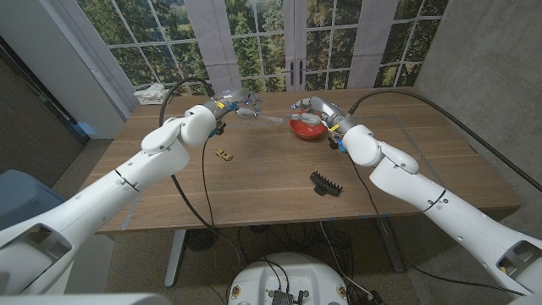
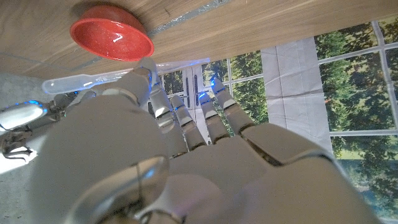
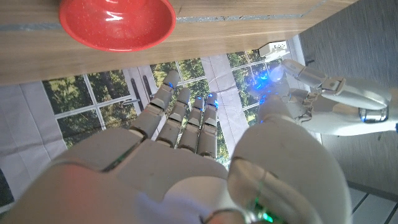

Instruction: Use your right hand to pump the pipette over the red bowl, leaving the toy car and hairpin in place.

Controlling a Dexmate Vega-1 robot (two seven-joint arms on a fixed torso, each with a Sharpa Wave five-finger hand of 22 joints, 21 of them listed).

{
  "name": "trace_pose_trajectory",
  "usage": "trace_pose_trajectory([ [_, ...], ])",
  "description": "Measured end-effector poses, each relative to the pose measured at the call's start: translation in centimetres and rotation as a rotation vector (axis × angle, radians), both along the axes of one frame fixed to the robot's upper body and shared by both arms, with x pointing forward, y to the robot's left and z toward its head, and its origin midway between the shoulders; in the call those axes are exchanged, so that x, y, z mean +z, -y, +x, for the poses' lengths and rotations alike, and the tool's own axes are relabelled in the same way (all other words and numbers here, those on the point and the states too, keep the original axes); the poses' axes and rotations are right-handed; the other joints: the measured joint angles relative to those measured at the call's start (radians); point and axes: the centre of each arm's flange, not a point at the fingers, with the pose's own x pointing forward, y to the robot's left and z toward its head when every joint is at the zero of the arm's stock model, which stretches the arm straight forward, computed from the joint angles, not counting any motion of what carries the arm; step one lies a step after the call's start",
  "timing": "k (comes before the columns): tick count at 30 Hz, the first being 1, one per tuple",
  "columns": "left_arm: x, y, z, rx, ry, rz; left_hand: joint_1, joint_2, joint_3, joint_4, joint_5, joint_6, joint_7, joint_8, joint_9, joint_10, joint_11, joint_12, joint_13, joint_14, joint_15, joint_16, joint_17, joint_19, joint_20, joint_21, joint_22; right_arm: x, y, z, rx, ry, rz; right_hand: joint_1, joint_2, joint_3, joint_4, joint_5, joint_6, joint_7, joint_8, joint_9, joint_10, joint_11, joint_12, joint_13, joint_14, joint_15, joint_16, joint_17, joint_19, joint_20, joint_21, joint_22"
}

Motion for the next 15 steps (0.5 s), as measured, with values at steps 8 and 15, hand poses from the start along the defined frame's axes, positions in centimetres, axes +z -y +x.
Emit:
trace_pose_trajectory([
  [8,-0.4,-0.5,0.8,-0.032,-0.034,-0.098,0.012,0.001,-0.012,0.003,0.0,-0.009,0.009,-0.009,0.006,0.021,0.01,0.0,0.0,0.023,0.0,0.009,0.0,0.015,-0.001,0.007,0.005,-0.2,1.0,0.6,0.102,-0.081,0.082,-0.009,-0.009,-0.006,-0.005,0.0,0.008,0.008,0.003,0.0,0.0,0.0,0.001,0.0,-0.011,0.0,-0.004,0.0,-0.005,-0.002,-0.008,0.0],
  [15,-0.9,-0.7,1.5,-0.079,-0.058,-0.2,0.017,0.006,-0.023,0.001,0.0,-0.007,0.011,-0.013,0.009,0.037,0.016,0.0,0.0,0.036,0.0,0.009,0.0,0.029,-0.004,0.011,0.005,-0.4,1.5,0.7,0.18,-0.097,0.153,0.003,-0.021,-0.004,-0.029,0.004,0.057,0.019,0.022,0.0,0.0,0.001,0.008,0.0,-0.011,0.0,-0.003,-0.003,-0.005,-0.002,-0.008,0.0],
])
